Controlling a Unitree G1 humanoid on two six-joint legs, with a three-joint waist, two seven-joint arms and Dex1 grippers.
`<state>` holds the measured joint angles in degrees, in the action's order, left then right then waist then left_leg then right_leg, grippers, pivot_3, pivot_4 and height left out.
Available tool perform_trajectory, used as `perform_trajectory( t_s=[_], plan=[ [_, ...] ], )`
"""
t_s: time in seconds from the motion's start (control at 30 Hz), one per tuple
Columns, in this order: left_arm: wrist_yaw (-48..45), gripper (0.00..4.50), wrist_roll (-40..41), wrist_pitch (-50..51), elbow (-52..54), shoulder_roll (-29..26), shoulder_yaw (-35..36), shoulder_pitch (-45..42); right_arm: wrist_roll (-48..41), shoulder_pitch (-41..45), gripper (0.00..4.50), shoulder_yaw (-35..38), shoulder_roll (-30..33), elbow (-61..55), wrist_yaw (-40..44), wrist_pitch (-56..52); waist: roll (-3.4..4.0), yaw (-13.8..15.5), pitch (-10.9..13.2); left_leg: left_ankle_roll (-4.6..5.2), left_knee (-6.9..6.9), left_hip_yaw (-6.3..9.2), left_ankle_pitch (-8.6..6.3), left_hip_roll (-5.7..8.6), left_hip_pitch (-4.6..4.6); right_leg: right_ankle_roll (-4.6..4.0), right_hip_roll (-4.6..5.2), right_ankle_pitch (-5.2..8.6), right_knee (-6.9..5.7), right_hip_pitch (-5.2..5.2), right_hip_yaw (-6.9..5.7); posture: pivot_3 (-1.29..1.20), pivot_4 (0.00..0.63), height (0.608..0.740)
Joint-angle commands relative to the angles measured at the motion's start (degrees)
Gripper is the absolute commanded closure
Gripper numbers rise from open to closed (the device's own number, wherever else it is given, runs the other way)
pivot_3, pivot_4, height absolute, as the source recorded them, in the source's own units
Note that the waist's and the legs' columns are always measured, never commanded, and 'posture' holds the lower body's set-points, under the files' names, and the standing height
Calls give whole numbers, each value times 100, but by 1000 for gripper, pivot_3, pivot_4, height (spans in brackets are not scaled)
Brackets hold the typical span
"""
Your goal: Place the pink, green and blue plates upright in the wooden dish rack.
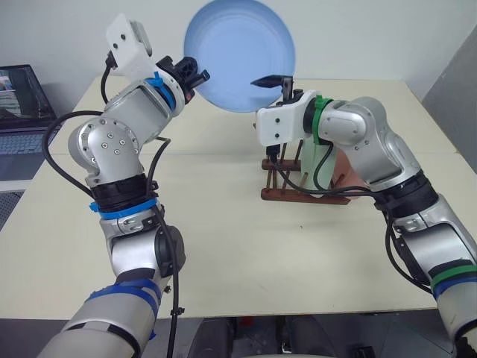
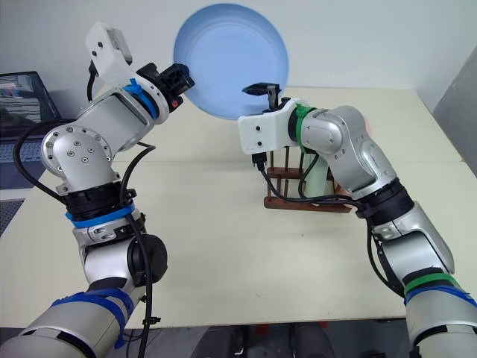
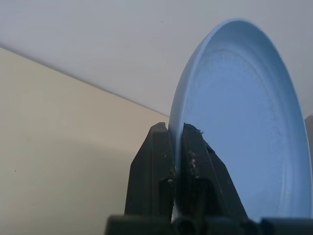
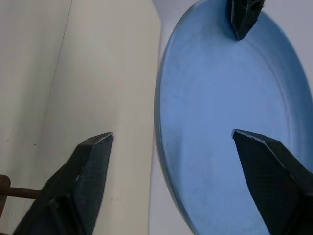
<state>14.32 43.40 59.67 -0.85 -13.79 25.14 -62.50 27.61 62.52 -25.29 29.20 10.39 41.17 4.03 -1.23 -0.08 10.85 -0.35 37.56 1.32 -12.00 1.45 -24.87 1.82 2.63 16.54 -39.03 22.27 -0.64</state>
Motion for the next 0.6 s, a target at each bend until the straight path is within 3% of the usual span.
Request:
perform_trajectory(
  t_s=[0.03,0.27,0.43,0.6],
  plan=[
    [20,4500,42,-4,88,-5,9,-256,129,213,1862,53,-76,-5,-82,176,0,0,0,0,-1,0,0,0,0,0,0,0,0,0,1,0,150,740],
    [4,4500,147,194,44,11,61,-282,288,234,4476,71,-164,197,-77,382,0,-2,0,-3,-2,1,1,0,0,0,-1,0,0,0,0,0,150,740],
    [-368,4500,326,485,59,-218,48,-249,298,263,4476,124,-171,260,-49,462,0,-4,0,-10,-7,4,6,-2,3,0,-5,0,-1,1,0,0,150,740],
    [-1340,3126,290,214,371,-815,-122,64,246,253,4500,185,-94,205,12,529,0,-11,0,-21,-27,5,13,-2,7,-1,-5,0,1,4,2,0,150,740]
  ],
)
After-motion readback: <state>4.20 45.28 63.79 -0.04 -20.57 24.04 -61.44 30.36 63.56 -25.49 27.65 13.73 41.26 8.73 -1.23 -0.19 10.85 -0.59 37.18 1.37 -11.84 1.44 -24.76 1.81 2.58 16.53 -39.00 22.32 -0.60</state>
